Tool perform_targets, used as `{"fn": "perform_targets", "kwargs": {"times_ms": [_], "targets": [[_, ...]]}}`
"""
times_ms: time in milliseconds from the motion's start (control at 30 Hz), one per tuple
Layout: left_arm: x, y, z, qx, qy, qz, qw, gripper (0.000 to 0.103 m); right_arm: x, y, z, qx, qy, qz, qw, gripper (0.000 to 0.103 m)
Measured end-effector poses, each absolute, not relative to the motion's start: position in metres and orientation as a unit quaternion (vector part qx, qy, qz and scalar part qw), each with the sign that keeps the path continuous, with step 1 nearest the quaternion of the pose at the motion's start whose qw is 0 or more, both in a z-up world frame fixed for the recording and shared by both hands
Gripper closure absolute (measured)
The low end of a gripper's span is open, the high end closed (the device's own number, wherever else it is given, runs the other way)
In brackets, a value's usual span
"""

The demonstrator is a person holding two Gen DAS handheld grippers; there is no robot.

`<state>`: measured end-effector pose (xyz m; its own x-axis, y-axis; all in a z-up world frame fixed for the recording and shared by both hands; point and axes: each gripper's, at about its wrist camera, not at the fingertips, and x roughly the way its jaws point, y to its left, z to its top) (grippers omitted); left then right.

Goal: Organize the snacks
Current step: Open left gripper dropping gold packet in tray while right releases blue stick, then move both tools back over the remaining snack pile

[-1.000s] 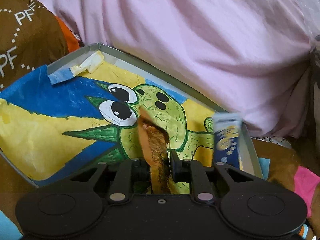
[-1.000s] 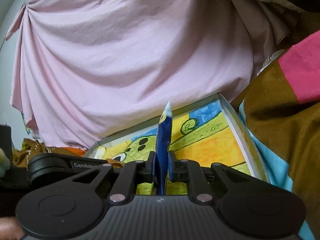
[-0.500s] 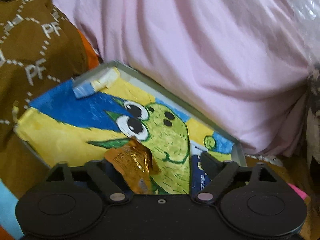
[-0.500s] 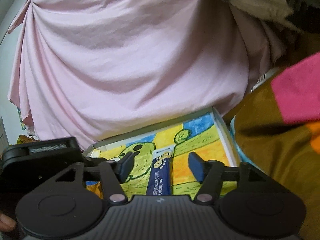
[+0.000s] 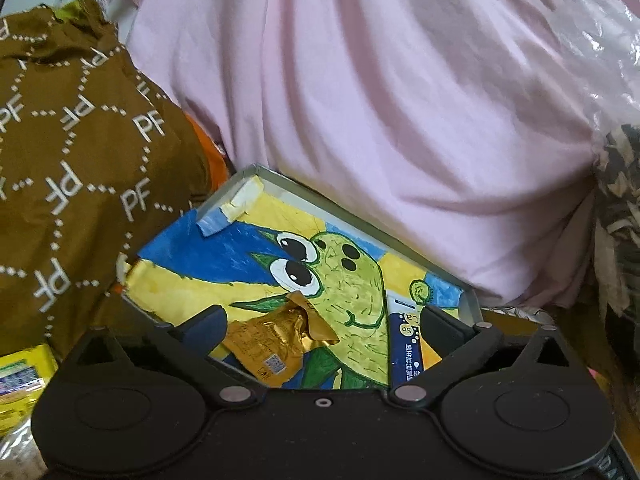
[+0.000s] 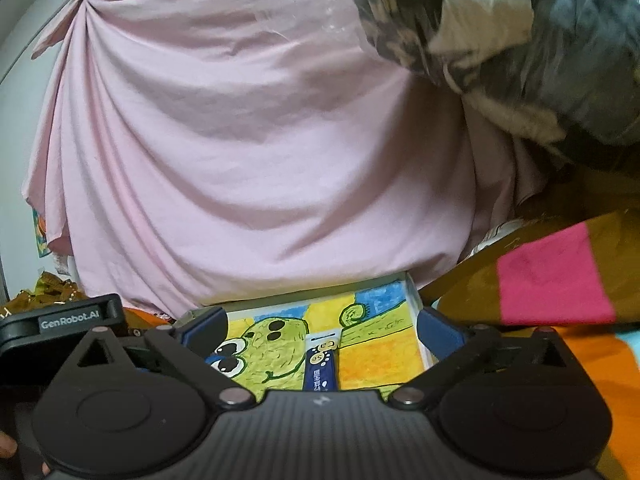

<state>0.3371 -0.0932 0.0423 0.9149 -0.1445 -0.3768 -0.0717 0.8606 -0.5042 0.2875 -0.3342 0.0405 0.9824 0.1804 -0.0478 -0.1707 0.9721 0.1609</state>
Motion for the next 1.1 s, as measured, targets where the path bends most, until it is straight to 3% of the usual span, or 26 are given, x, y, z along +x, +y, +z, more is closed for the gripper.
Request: {"fn": "perform_targets", "kwargs": {"times_ms": [633, 1100], "targets": [[0.221, -0.057, 0.047, -0.201, 0.198, -0.046, 0.958, 0.001, 0.170, -0.315, 0.045, 0.029, 0.056, 0.072, 0.995, 0.000], [0.171, -0.019, 0.023, -0.137, 0.216, -0.034, 0.966, 0.001, 0.124, -0.286, 0.007, -0.004, 0.169, 0.056, 0.984, 0.000]]}}
